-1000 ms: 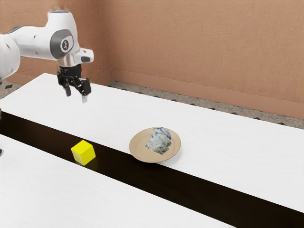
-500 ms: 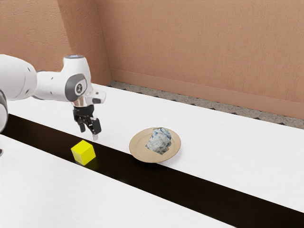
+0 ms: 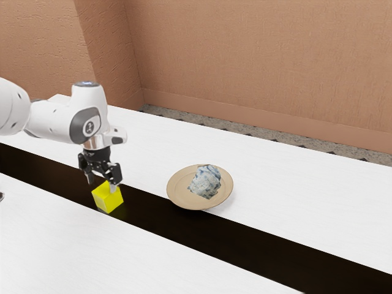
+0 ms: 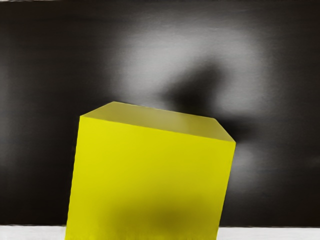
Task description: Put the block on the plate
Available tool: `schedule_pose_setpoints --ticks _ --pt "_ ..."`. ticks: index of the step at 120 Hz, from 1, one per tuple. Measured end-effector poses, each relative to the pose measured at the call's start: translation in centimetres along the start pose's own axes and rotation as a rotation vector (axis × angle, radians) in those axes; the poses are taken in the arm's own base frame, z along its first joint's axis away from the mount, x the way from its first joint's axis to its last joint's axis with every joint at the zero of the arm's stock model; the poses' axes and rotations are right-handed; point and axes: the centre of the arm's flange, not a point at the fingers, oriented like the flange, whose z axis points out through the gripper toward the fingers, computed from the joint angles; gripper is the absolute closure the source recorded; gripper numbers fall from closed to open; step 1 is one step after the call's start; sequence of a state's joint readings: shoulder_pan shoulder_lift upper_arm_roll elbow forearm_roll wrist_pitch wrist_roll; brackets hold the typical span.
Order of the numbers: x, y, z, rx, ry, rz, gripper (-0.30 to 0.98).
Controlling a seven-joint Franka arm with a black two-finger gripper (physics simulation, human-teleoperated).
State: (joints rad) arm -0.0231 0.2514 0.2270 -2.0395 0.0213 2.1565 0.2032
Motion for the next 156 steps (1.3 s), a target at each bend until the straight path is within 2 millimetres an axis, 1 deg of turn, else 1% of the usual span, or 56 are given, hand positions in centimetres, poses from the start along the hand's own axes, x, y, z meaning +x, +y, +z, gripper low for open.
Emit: schedule_pose_setpoints --ticks 11,24,39,58,72,86,100,110,120,125,136,143,156 --pt "0.3 -0.3 -0.1 0.050 0.021 -0.013 0.02" --pt "0.8 -0.1 0.0 0.073 0.059 -0.040 0.02" --pt "0.1 0.2 1.4 0.055 0.058 -0.084 0.02" --pt "0.2 0.3 1.9 0.055 0.088 -0.088 0.02" --pt "-0.3 0.4 3.2 0.053 0.104 -0.080 0.02" --pt "-0.2 0.4 4.4 0.055 0.117 -0.073 0.02" --pt "-0.1 0.4 4.6 0.063 0.148 -0.036 0.02" --pt "-0.7 0.3 5.3 0.056 0.151 -0.023 0.02" --pt "-0.9 0.2 5.3 0.052 0.161 -0.010 0.02" --pt "-0.9 0.2 5.3 0.052 0.165 -0.002 0.04" --pt "-0.8 0.2 5.2 0.052 0.173 0.013 0.15" --pt "-0.8 0.2 5.2 0.053 0.177 0.022 0.20" --pt "-0.8 0.2 5.2 0.055 0.182 0.037 0.24"
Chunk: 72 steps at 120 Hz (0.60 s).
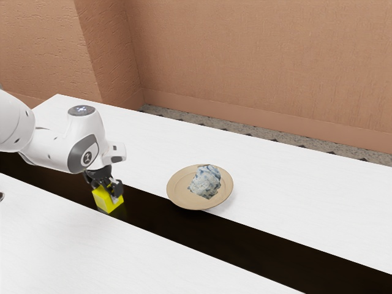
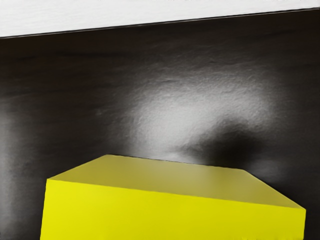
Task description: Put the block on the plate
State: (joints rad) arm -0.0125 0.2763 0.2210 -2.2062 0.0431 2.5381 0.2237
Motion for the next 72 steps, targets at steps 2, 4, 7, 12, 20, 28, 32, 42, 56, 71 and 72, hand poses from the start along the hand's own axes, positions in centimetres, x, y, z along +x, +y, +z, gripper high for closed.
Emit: schedule_pose_setpoints --ticks 2,4,7,12,20,28,32,42,56,71,72 --pt "0.0 0.0 0.0 0.000 0.001 0.002 0.24" --pt "0.0 0.0 0.0 -0.001 0.002 0.003 0.24" --pt "0.0 0.0 -0.1 -0.001 0.004 0.004 0.25" --pt "0.1 0.0 -0.2 -0.002 0.008 0.007 0.26" --pt "0.5 -0.1 -1.4 0.000 0.031 0.011 0.26" --pt "1.5 0.1 -3.8 0.007 0.081 0.025 0.28" --pt "2.6 0.7 -5.2 0.011 0.113 0.045 0.29" --pt "7.0 5.0 -8.4 0.017 0.197 0.136 0.30" --pt "14.1 14.2 -10.3 0.004 0.283 0.288 0.30" --pt "16.3 20.0 -9.7 -0.026 0.285 0.360 0.31" --pt "16.3 20.1 -9.6 -0.029 0.282 0.361 0.31"
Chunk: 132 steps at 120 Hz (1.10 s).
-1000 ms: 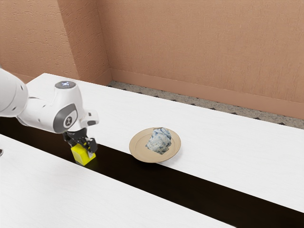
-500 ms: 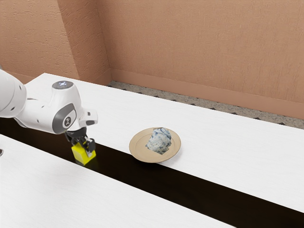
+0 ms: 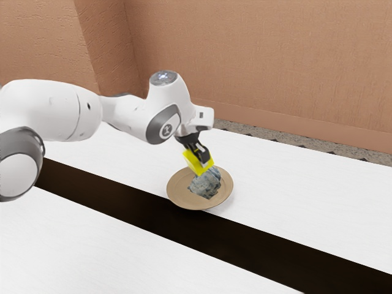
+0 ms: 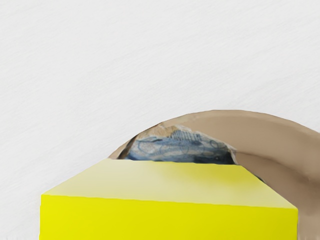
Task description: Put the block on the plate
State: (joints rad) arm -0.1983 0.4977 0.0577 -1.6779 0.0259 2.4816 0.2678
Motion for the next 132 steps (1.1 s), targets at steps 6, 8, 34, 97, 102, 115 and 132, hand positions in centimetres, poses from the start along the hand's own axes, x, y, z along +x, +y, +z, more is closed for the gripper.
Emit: schedule_pose_setpoints --ticks 6,8,34,97,102,115,132 --pt "-0.5 0.5 0.2 -0.019 -0.026 -0.005 0.31" --pt "-0.8 0.6 0.4 -0.027 -0.038 -0.010 0.31" --pt "-2.7 1.4 2.0 -0.081 -0.124 -0.035 0.31" --pt "0.3 0.6 -0.2 -0.082 -0.071 -0.032 0.10" --pt "0.9 0.5 -2.9 -0.077 -0.044 -0.027 0.09" --pt "1.2 0.1 -12.8 -0.054 0.009 -0.015 0.06" --pt "-1.7 -2.0 -24.9 -0.029 -0.018 -0.089 0.04"
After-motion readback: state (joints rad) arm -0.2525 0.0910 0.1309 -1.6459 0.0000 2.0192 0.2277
